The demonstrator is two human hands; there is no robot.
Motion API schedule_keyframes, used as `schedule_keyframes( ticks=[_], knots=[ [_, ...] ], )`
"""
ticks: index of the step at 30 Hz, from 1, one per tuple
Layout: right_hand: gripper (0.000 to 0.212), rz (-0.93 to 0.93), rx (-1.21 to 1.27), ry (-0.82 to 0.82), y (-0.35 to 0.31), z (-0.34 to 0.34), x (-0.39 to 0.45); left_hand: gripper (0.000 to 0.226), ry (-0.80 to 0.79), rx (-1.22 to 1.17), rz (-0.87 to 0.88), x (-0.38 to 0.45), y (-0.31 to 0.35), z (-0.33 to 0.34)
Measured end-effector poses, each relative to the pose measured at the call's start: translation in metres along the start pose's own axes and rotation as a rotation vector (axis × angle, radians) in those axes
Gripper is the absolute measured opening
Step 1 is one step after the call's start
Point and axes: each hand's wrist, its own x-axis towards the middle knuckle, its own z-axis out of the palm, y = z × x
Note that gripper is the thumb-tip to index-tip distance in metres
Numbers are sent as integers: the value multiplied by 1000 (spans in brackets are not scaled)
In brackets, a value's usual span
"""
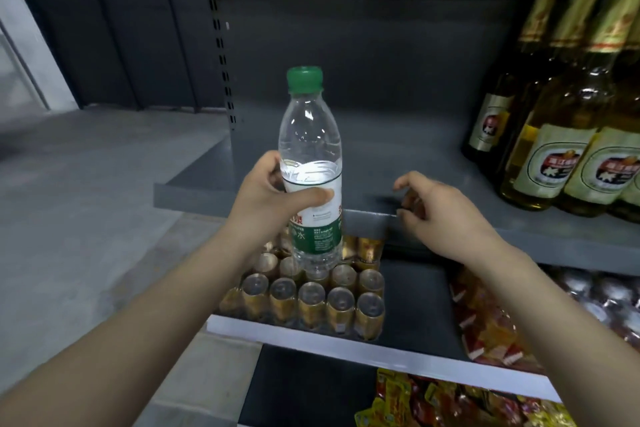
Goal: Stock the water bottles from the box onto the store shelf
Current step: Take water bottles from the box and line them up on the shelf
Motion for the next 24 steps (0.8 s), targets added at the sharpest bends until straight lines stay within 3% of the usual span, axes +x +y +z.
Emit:
schedule_keyframes(
  ticks=[9, 24],
  knots=[
    [29, 9, 22, 72, -19, 1, 54, 40, -76, -63, 45, 70, 16, -26],
    [29, 95, 17, 58, -40, 41, 130, 41, -90, -77, 50, 167, -17, -47]
  ],
)
